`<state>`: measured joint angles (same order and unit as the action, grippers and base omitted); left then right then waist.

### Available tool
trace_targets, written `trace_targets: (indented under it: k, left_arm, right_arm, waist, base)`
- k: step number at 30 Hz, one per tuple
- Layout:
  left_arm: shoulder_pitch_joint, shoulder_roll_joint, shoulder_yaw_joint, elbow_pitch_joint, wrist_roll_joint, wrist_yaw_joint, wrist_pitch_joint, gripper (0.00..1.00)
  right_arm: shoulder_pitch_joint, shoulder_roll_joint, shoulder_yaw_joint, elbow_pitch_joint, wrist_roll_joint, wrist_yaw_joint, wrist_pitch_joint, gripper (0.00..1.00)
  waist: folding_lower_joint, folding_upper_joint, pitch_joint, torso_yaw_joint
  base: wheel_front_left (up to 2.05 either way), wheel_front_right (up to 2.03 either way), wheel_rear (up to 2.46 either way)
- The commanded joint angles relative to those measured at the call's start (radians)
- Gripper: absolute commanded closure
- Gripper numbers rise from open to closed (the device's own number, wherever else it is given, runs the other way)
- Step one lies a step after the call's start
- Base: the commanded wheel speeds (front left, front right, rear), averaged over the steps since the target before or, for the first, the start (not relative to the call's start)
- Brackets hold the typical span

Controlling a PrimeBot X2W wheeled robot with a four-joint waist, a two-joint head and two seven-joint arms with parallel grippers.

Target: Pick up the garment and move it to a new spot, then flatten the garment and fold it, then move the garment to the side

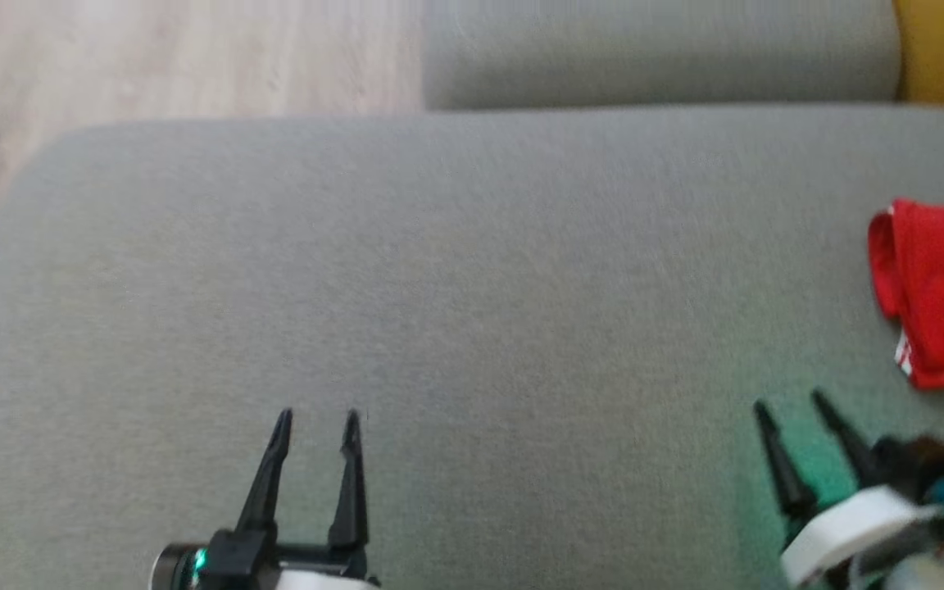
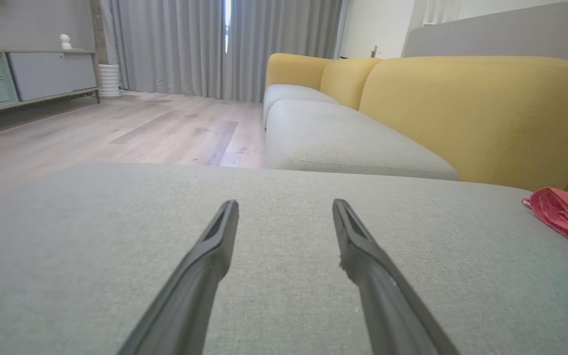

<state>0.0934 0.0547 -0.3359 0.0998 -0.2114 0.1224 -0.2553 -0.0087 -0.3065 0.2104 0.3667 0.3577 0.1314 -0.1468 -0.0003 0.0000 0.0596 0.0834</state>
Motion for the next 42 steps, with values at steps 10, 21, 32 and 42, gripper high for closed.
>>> trace_targets:
  k: [10, 21, 32, 42]
  left_arm:
    - [0.091, -0.005, 0.106, -0.044, 0.029, -0.045, -0.006, 0.0]
    - [0.157, -0.005, 0.161, -0.087, 0.064, -0.079, -0.006, 0.0]
    - [0.167, -0.005, 0.171, -0.081, 0.075, -0.087, -0.006, 0.0]
    - [0.207, 0.002, 0.138, 0.003, 0.071, -0.088, 0.0, 1.0]
  right_arm:
    - [0.114, 0.192, -0.121, -0.195, -0.179, -0.001, -0.115, 0.0]
    - [0.301, 0.254, -0.173, -0.364, -0.263, -0.001, -0.115, 0.0]
    - [0.322, 0.256, -0.158, -0.368, -0.26, -0.001, -0.115, 0.0]
    - [0.352, 0.265, -0.183, -0.284, -0.254, 0.0, -0.1, 1.0]
  waist:
    - [0.0003, 0.0, -0.146, 0.068]
    - [0.0003, 0.0, -0.171, 0.033]
    - [0.0003, 0.0, -0.184, 0.014]
    - [0.0003, 0.0, -0.192, 0.012]
  base:
    - [0.0, 0.0, 0.0]
    - [0.0, 0.0, 0.0]
    - [0.0, 0.0, 0.0]
    - [0.0, 0.0, 0.0]
